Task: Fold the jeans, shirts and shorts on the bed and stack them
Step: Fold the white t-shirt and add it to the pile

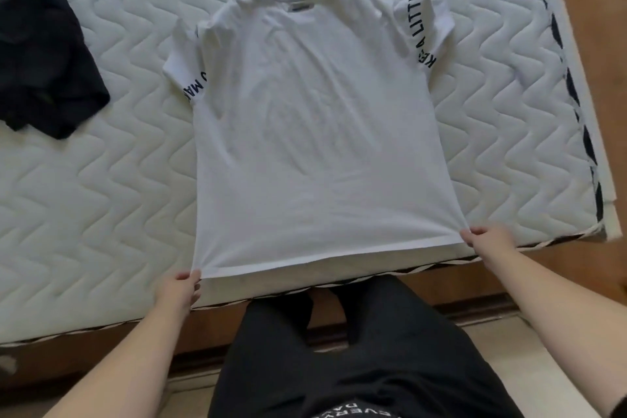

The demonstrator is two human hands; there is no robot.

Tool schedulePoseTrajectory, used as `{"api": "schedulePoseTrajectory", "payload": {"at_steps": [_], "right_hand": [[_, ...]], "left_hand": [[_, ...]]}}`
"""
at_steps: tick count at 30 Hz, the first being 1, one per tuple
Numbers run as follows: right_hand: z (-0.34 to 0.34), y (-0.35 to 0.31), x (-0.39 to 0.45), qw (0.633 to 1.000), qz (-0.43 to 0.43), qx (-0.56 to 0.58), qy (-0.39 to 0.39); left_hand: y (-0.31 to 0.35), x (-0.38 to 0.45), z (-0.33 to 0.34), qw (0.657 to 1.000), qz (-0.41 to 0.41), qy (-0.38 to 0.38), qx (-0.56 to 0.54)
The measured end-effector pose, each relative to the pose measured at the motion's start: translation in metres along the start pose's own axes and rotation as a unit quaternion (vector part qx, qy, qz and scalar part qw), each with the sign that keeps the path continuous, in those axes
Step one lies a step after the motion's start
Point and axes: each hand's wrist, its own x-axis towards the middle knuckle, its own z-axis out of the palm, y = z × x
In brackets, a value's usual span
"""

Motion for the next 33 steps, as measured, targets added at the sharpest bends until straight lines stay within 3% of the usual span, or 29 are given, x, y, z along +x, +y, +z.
{"api": "schedulePoseTrajectory", "payload": {"at_steps": [10,16,21,24,28,33], "right_hand": [[0.014,0.018,-0.005,0.99,0.016,-0.139,0.011],[0.018,0.02,-0.003,0.988,0.032,-0.148,0.012],[0.021,0.003,-0.002,0.991,0.056,-0.124,0.017],[0.029,-0.021,-0.009,0.994,0.021,-0.098,0.047],[0.053,-0.073,-0.022,0.993,-0.089,-0.064,0.034],[0.095,-0.146,-0.039,0.972,-0.22,-0.079,0.001]], "left_hand": [[-0.034,0.019,-0.001,0.983,0.023,0.006,0.182],[-0.034,0.02,0.001,0.966,0.04,0.014,0.256],[-0.017,0.015,0.008,0.969,0.039,0.032,0.241],[0.006,0.011,0.018,0.962,0.102,0.04,0.249],[0.05,0.005,0.043,0.942,0.218,0.012,0.255],[0.107,0.002,0.079,0.859,0.392,-0.005,0.329]]}}
